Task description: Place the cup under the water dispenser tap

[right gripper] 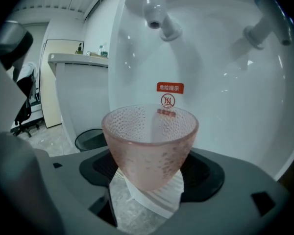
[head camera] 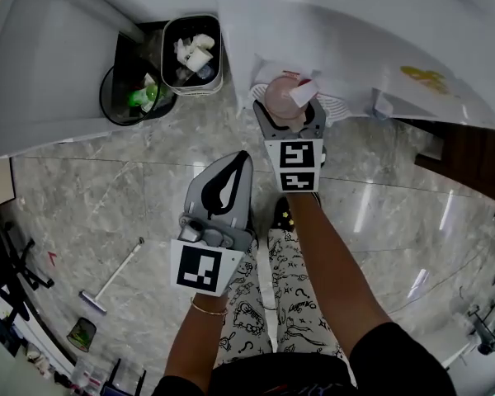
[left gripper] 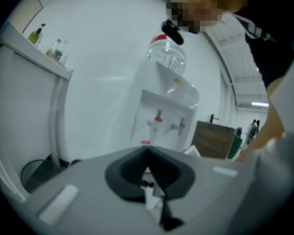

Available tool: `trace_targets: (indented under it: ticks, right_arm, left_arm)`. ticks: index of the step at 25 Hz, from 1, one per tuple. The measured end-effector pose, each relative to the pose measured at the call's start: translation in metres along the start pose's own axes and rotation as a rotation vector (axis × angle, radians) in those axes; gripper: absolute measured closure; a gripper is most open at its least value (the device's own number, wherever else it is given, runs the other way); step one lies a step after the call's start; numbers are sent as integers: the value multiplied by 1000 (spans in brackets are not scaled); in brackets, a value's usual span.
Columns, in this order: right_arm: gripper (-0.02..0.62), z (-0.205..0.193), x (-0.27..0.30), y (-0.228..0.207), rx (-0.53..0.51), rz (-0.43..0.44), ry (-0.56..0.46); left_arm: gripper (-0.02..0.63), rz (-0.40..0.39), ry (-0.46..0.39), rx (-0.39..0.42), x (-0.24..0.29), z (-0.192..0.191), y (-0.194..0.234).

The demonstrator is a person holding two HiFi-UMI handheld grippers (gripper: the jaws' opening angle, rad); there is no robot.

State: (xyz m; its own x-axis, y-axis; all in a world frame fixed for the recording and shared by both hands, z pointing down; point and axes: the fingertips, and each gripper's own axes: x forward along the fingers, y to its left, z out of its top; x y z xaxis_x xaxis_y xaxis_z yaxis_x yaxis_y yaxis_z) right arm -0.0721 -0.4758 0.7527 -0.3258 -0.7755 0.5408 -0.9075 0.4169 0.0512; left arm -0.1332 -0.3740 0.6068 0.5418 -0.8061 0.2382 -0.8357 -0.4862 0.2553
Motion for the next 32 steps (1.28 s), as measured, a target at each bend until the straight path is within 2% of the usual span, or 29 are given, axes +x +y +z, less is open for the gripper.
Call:
trace_targets:
  ticks: [2, 5, 9, 13, 17, 18, 19, 20, 21, 26, 30, 32]
  right_arm:
    - [236, -8, 0, 0, -23, 2, 40]
    - [236, -18, -4, -4, 35, -2, 71]
    - [236, -20, -29, -8, 103, -4, 51]
    - [238, -26, -81, -1, 264, 24, 34]
    - [239, -1, -136, 13, 416, 111, -57]
    - [254, 9, -151, 13, 442, 124, -87]
    - [357, 20, -166, 12, 458, 132, -118]
    - [520, 32, -181, 10, 461, 141, -147]
    - [564, 45, -197, 10, 452, 157, -168]
    - [580, 103, -279, 9, 296, 230, -122]
    - [581, 172, -335, -7, 227, 260, -187]
    - [581, 197, -371, -9, 240, 255, -212]
  left_arm:
    - [618, -2, -5, -5, -3, 1, 0]
    - [618, -11, -21, -9, -9, 7, -2]
    - [618, -21, -21, 18, -15, 12, -12]
    - [618, -11, -20, -2, -24, 17, -20]
    - [618, -36, -11, 22, -31, 24, -37]
    - [618, -42, -7, 27, -34, 26, -41]
    - [618, -47, -4, 28, -38, 30, -46]
    - [618, -51, -3, 27, -43, 36, -50]
    - [618, -54, -4, 24, -49, 43, -54]
    - [618, -88, -17, 41, -93, 101, -86]
    - [618, -143, -60, 120, -103, 177, -109]
    - [618, -182, -61, 159, -117, 206, -132]
